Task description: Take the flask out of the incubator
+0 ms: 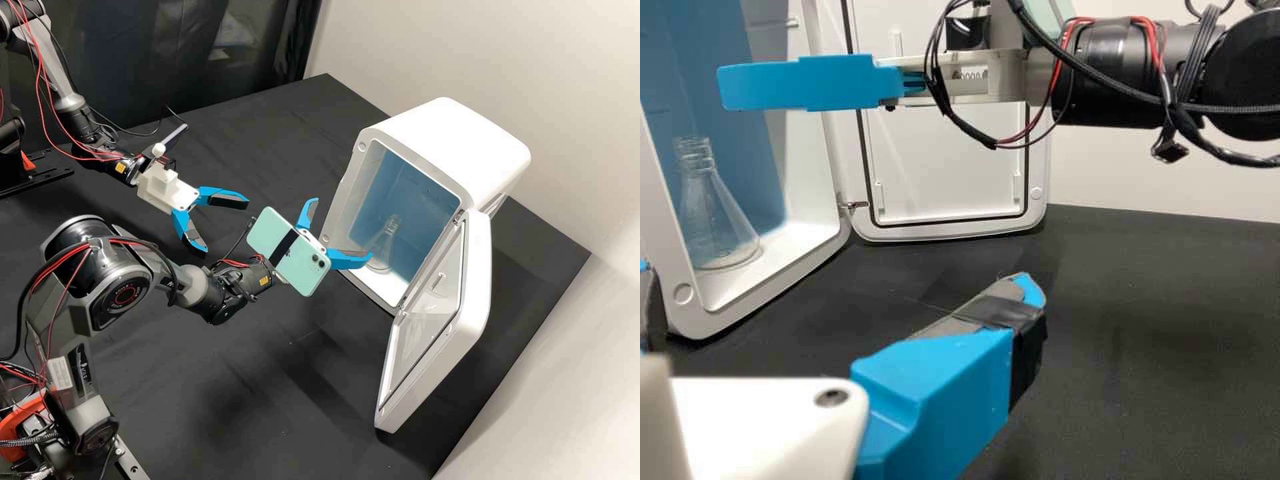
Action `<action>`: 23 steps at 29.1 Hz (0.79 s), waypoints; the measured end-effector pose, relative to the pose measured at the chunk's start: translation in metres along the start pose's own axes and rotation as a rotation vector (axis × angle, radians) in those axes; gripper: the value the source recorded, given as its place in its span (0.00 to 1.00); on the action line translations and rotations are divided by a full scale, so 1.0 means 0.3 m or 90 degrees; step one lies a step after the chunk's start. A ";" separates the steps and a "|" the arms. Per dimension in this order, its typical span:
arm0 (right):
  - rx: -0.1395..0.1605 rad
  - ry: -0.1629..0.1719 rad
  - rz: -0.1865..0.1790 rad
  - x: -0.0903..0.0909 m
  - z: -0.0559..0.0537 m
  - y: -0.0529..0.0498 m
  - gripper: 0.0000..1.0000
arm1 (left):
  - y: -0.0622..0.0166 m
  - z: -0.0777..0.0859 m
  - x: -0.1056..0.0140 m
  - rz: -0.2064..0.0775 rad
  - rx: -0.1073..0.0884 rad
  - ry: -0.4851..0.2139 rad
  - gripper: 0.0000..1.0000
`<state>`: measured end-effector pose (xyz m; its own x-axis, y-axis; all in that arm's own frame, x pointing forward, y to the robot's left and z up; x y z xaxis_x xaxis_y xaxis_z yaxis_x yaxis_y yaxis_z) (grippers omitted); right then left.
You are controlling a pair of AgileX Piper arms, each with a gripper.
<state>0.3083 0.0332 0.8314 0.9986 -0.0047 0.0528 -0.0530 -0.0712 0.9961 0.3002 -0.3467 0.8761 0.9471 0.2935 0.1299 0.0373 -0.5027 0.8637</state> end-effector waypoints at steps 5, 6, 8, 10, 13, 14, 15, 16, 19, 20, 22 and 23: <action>0.025 -0.018 -0.007 0.026 0.037 -0.014 1.00 | 0.000 0.000 0.000 0.000 0.001 -0.001 1.00; 0.026 -0.023 -0.007 0.033 0.048 -0.016 1.00 | 0.000 0.000 0.000 0.000 0.001 -0.001 1.00; 0.026 -0.032 -0.008 0.045 0.064 -0.020 1.00 | 0.000 0.000 0.000 0.000 0.001 -0.001 1.00; 0.027 -0.038 -0.009 0.064 0.077 -0.025 1.00 | 0.000 0.000 0.000 0.000 0.001 -0.001 1.00; 0.027 -0.041 -0.009 0.087 0.088 -0.028 1.00 | 0.000 0.000 0.000 0.000 0.001 -0.001 1.00; 0.027 -0.042 -0.008 0.097 0.090 -0.028 1.00 | 0.000 0.000 0.000 0.000 0.001 -0.001 1.00; 0.027 -0.039 -0.006 0.106 0.089 -0.027 1.00 | 0.000 0.000 0.000 0.000 0.001 -0.001 1.00; 0.024 -0.038 -0.004 0.121 0.089 -0.026 1.00 | 0.000 0.000 0.000 0.000 0.001 -0.001 1.00; 0.025 -0.045 0.004 0.147 0.094 -0.026 1.00 | 0.000 0.000 0.000 0.000 0.001 -0.001 1.00; 0.022 -0.046 0.005 0.157 0.094 -0.025 1.00 | 0.000 0.000 0.000 0.000 0.001 -0.001 1.00; 0.014 -0.053 0.001 0.180 0.099 -0.030 1.00 | 0.000 0.000 0.000 0.000 0.001 -0.001 1.00; 0.010 -0.055 0.000 0.189 0.097 -0.031 1.00 | 0.000 0.000 0.000 0.000 0.001 -0.001 1.00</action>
<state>0.3654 0.0045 0.8230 0.9948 -0.0914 0.0449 -0.0530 -0.0876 0.9947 0.3002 -0.3468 0.8761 0.9475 0.2926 0.1289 0.0380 -0.5034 0.8632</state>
